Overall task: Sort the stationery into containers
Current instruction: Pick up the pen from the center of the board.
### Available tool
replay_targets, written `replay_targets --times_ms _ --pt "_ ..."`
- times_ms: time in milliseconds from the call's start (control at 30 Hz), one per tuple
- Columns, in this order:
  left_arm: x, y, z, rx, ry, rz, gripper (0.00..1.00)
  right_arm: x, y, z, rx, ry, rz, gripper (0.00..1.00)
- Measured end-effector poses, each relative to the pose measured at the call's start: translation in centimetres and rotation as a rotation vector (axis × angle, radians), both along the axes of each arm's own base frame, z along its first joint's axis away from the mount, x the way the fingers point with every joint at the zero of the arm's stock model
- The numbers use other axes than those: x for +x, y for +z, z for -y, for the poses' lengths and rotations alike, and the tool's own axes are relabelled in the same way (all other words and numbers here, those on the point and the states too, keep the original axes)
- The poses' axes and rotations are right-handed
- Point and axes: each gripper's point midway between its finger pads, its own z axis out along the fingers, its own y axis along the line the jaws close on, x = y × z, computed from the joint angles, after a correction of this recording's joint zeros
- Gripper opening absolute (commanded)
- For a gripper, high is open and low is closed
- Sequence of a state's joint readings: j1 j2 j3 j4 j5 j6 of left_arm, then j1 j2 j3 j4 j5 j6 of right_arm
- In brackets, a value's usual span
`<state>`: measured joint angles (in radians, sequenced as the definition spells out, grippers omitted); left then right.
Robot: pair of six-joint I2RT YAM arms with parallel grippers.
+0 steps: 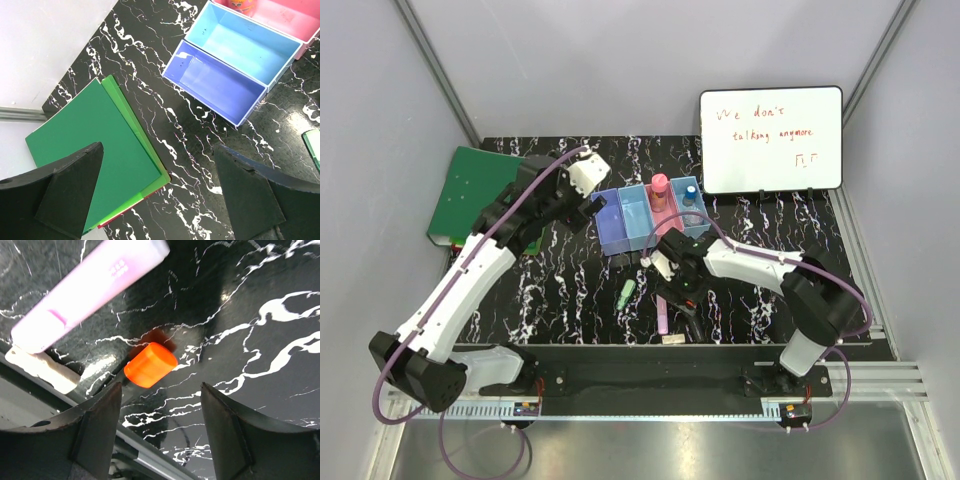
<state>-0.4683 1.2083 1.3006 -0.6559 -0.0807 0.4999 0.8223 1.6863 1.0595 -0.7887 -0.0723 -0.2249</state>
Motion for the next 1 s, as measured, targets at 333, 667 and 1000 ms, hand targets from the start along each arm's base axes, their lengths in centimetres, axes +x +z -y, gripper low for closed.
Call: replay_targets --times_ms 333,667,1000 --pt "0.2 0.1 0.1 0.005 -0.004 0.004 0.99 -0.8 0.0 0.3 -0.004 0.055 -0.035 0.73" --pt "1.0 -0.2 0.5 0.020 -0.012 -0.004 0.99 -1.0 -0.7 -0.1 -0.013 0.107 -0.090 0.74" --pt "1.9 1.1 0.9 0.008 -0.013 0.027 0.99 0.3 -1.7 0.0 -0.067 0.140 -0.086 0.39"
